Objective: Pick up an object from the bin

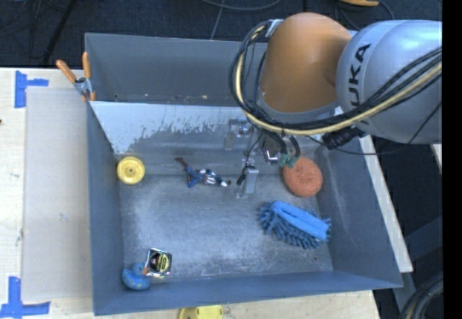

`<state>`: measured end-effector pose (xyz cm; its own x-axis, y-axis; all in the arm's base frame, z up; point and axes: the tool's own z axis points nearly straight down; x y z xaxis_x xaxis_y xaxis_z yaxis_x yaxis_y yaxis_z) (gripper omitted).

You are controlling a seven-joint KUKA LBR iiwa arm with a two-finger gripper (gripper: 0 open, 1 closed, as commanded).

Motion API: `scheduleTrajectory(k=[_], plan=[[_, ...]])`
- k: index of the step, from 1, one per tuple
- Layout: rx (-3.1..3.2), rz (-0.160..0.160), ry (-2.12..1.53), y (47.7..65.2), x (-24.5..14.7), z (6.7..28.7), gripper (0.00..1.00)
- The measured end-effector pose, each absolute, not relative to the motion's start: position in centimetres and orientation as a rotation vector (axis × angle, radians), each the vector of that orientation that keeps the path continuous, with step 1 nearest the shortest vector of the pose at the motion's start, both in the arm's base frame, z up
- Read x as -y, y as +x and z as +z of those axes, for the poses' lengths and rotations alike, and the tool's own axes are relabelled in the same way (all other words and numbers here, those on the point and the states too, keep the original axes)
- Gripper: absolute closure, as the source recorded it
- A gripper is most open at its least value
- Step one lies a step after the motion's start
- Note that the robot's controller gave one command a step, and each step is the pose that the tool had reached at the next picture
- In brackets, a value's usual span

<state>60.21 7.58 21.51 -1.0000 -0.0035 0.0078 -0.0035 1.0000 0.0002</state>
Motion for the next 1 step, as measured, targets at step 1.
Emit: scheduleTrajectory(k=[1], plan=[[3.142,-0.001,0.003,60.36,-7.54,21.99,0.0]])
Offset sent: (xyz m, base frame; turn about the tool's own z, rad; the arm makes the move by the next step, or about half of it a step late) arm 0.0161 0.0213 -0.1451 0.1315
